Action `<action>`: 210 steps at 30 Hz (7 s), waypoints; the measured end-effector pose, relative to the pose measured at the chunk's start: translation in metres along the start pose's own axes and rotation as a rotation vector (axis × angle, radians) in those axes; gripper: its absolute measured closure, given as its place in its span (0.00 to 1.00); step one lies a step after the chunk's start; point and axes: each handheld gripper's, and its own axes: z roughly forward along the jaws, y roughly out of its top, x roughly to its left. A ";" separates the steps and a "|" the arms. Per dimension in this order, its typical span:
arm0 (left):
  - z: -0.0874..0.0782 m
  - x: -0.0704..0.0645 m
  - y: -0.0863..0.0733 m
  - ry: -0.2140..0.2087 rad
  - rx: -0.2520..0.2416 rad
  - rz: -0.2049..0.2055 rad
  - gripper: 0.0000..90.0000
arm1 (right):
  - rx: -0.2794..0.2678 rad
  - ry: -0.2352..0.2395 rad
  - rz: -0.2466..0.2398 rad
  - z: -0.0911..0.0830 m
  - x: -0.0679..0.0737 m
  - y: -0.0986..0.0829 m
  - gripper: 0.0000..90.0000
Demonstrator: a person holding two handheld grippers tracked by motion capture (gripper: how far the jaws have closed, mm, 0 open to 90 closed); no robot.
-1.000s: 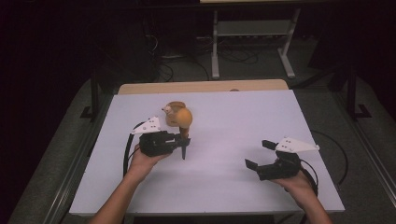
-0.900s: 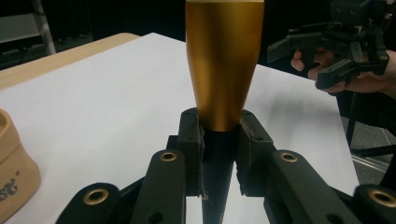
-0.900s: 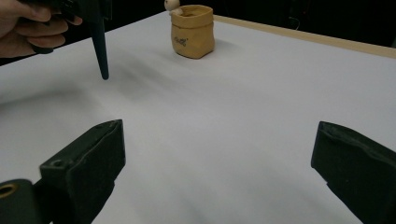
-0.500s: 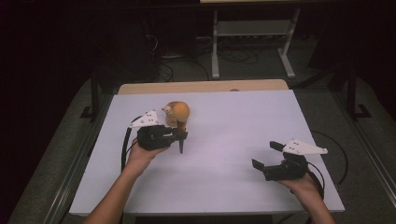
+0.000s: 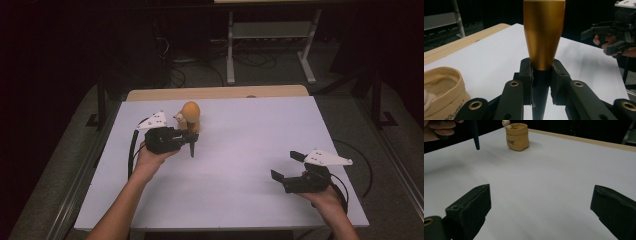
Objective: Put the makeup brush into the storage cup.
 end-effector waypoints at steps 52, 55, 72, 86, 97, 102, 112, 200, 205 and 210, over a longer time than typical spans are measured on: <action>0.009 0.067 0.019 0.140 -0.035 -0.061 0.82 | 0.004 0.004 0.004 0.001 0.000 -0.001 0.03; 0.009 0.069 0.021 0.142 -0.042 -0.063 0.82 | 0.005 0.004 0.004 0.001 0.000 -0.001 0.03; 0.019 0.081 0.039 0.167 -0.064 -0.037 0.82 | 0.010 0.013 0.000 0.002 0.001 -0.002 0.03; 0.031 0.096 0.048 0.200 -0.031 -0.024 0.82 | 0.013 0.020 0.003 0.003 0.000 -0.003 0.03; 0.043 0.103 0.038 0.226 0.030 -0.021 0.82 | 0.014 0.025 0.004 0.003 0.000 -0.003 0.03; 0.046 0.104 0.035 0.229 0.054 -0.017 0.82 | 0.014 0.026 0.005 0.003 0.001 -0.003 0.03; 0.050 0.106 0.028 0.238 0.091 -0.017 0.82 | 0.018 0.028 0.005 0.004 0.001 -0.004 0.03; -0.035 0.012 -0.029 0.136 0.066 -0.081 0.12 | 0.012 0.017 0.002 0.002 0.000 -0.003 0.04; -0.041 0.004 -0.035 0.135 0.053 -0.084 0.12 | 0.006 0.018 0.009 0.002 0.000 -0.002 0.04; -0.047 -0.007 -0.042 0.127 0.038 -0.091 0.12 | 0.004 0.020 0.004 0.001 0.000 -0.002 0.04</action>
